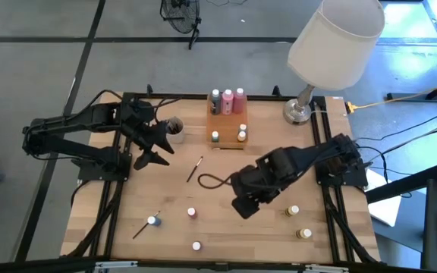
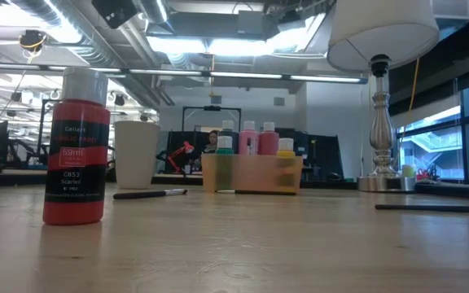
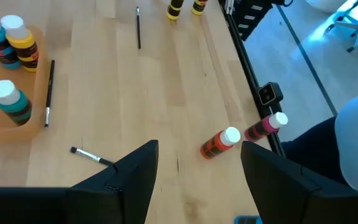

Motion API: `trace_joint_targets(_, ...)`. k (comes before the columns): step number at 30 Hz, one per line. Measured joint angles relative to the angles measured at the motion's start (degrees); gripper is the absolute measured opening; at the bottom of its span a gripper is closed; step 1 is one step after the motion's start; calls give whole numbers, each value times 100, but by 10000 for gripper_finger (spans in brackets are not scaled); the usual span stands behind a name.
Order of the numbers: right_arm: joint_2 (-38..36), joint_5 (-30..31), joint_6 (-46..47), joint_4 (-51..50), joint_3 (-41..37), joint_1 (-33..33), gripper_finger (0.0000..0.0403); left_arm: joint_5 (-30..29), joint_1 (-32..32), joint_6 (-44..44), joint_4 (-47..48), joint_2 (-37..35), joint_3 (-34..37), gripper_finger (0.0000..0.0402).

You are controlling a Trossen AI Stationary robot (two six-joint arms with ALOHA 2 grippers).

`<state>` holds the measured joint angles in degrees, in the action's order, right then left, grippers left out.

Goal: Pick & Place Paint Supplies
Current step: Put the yellow paint bottle into the orange bin

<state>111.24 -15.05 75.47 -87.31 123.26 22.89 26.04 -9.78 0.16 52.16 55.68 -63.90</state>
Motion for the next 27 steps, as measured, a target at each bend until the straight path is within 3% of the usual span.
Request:
trace_joint_targets(6,25,-235,-51,834,-152,99,247,-54,0,-31,17,0,0,226)
trace_joint_targets(15,28,-454,-13,831,-172,119,255,-83,0,14,-151,55,-2,226)
trace_joint_targets(27,7,-279,-211,707,-172,99,352,-85,0,-379,-196,331,-2,226)
